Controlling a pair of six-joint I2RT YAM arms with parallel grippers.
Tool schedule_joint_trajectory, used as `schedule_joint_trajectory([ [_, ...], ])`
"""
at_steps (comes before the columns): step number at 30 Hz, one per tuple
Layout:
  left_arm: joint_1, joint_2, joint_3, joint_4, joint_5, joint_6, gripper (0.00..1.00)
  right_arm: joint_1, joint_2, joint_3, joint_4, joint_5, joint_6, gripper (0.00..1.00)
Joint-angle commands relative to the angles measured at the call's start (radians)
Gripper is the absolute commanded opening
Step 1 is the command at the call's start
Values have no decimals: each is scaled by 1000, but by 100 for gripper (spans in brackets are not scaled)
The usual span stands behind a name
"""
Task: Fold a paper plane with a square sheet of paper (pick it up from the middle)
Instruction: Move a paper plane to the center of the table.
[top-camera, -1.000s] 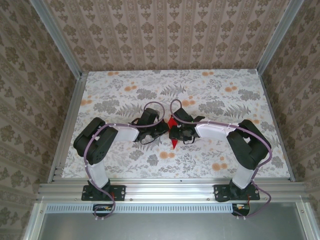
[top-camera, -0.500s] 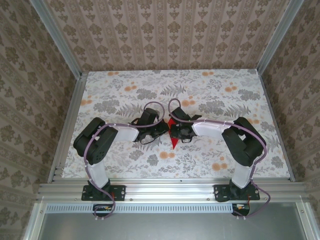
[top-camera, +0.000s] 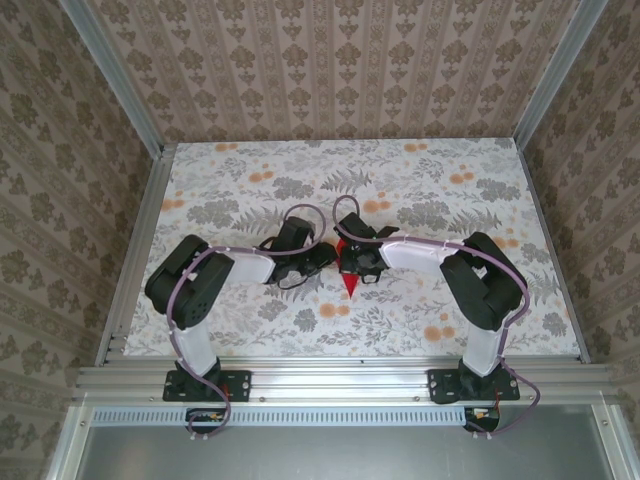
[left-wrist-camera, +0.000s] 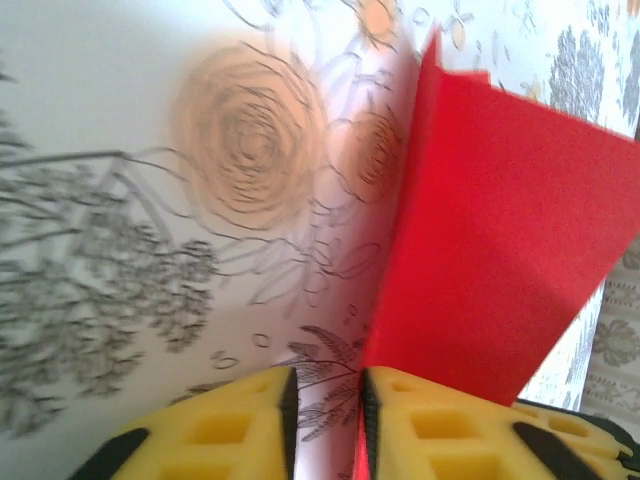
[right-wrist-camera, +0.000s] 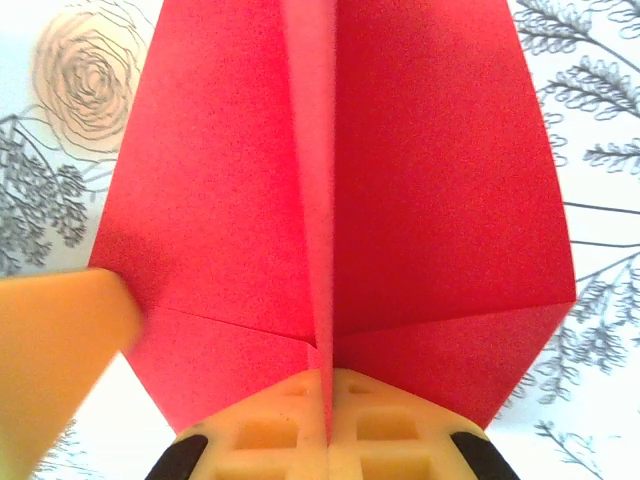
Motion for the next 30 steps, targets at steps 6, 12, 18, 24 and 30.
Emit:
schedule_joint_trajectory([
  [6, 131, -167, -58, -94, -5, 68, 40, 5, -34, 74, -250, 70, -195, 4],
  [12, 197, -251, -77, -185, -27, 114, 44, 17, 31, 134, -283, 94, -196, 10],
  [18, 205, -295, -103, -216, -44, 126, 46, 31, 97, 192, -320, 114, -195, 13],
  [24, 239, -301, -116, -214, -44, 127, 46, 34, 133, 211, -330, 114, -189, 15],
  [30, 243, -300, -124, -214, -45, 129, 46, 51, 166, 232, -341, 136, -184, 16],
])
